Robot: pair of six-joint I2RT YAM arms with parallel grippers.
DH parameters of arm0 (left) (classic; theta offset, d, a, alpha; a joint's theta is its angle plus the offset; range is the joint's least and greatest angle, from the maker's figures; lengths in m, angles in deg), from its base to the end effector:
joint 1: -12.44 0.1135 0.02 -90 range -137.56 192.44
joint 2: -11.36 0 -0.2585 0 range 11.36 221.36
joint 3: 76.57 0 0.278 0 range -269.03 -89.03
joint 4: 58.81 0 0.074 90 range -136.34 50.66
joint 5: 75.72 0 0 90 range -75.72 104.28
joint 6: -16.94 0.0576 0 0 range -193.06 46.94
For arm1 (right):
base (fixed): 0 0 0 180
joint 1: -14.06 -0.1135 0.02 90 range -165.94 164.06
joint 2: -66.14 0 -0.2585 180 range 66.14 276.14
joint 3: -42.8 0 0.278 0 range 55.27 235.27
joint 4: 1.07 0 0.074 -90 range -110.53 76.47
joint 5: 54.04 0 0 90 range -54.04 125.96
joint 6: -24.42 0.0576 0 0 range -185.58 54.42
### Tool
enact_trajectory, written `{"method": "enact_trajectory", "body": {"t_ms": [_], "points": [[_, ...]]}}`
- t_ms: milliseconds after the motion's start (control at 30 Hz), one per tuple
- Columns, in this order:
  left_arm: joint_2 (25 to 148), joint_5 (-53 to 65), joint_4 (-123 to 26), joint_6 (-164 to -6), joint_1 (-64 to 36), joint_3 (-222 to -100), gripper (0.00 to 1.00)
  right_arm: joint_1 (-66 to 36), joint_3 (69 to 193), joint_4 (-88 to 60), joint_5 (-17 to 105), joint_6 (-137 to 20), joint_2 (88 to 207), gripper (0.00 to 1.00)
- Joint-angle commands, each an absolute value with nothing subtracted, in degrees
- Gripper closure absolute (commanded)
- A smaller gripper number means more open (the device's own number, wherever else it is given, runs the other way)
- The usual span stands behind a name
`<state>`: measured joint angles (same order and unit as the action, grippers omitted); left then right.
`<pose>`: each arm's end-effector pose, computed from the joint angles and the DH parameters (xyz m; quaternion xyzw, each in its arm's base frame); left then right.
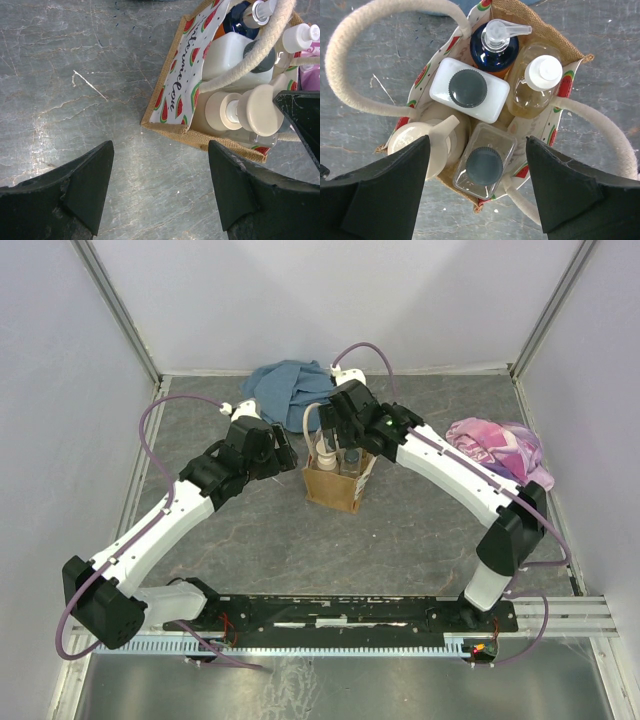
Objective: Take the personal care products out of the canvas bag
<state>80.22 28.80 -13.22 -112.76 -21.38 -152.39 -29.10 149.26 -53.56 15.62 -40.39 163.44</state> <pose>0.2607 -0.1573 0.3073 -0.1006 0.8900 -0.1661 0.4126 0.3204 0.2730 0.3263 -0.0721 0.9036 0.0849 0.4136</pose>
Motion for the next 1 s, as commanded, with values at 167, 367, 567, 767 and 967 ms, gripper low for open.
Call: {"method": "enact_trajectory", "body": {"t_ms": [167, 367, 567, 767, 967], "points": [[78.8, 28.0, -14.7, -112.3, -21.2, -151.0, 0.18, -28.2, 142.7, -53.6, 21.5, -35.4, 161.7, 0.16], [78.0, 28.4, -14.1, -112.0, -21.2, -150.9, 0.18, -27.7, 141.3, -54.7, 21.0, -34.2, 159.9, 0.15], [77.1, 29.1, -13.6, -111.9, -21.2, -150.1, 0.18, -26.7, 135.3, -52.5, 20.9, -33.2, 154.1, 0.15], [77.4, 27.8, -14.3, -112.5, -21.2, -149.7, 0.18, -26.1, 131.6, -52.9, 21.7, -33.5, 151.7, 0.15], [77.6, 27.0, -14.6, -112.9, -21.2, -149.5, 0.18, -25.8, 130.8, -51.6, 24.0, -32.8, 152.6, 0.15]]}}
